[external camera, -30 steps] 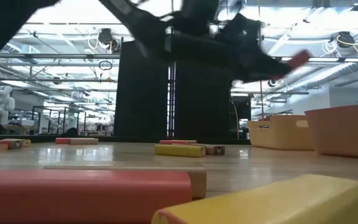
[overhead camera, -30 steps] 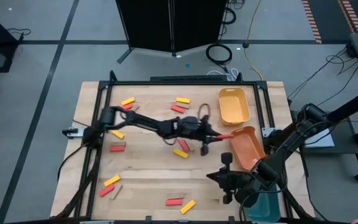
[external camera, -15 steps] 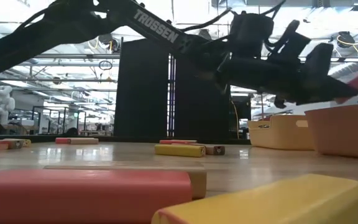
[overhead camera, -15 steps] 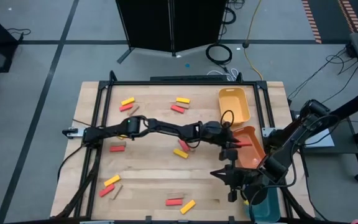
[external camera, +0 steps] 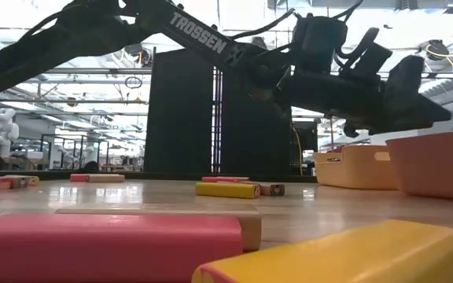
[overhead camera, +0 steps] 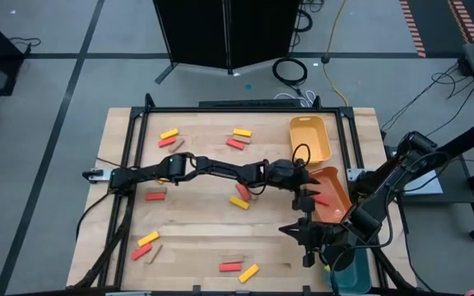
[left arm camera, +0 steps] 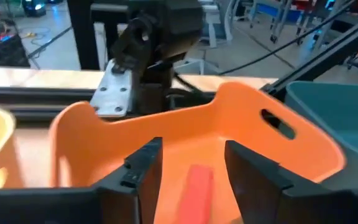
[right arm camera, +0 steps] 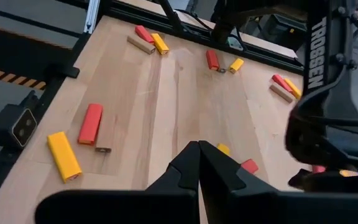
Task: Sort blocks
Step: Put the red block into the orange bin
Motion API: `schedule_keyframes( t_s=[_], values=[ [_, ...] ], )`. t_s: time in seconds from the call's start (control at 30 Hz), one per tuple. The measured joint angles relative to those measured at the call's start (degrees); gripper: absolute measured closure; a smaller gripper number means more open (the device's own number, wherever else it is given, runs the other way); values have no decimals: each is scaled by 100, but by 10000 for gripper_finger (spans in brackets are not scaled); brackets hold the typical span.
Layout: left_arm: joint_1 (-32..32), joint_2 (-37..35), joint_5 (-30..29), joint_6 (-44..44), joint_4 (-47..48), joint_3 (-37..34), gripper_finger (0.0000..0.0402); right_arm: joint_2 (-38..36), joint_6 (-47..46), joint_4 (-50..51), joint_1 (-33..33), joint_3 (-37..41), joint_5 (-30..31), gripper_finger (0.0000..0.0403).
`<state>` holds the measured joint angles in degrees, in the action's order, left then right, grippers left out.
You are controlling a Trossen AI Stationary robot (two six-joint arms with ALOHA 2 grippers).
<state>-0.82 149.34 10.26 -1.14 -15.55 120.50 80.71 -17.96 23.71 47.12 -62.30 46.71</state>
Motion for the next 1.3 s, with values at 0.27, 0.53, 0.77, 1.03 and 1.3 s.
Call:
schedule_keyframes(
  t_s=[0.27,0.53,0.77,1.03,1.3],
  values=[
    [131,-1015,-243,1292,3690,9,224,-263,-28,191,382,0,255,403],
    [286,-1388,-1081,1913,6888,-7,224,-253,-151,489,628,0,559,403],
    [-253,-2596,-1711,2117,7591,-1137,224,-241,-627,963,655,4,548,403],
    [-1189,-3508,-1372,2679,7070,-2667,224,-240,-1140,1305,661,7,548,403],
    [-179,-3271,-809,2408,6392,-2914,224,-238,-1158,1323,661,7,548,403]
  ],
)
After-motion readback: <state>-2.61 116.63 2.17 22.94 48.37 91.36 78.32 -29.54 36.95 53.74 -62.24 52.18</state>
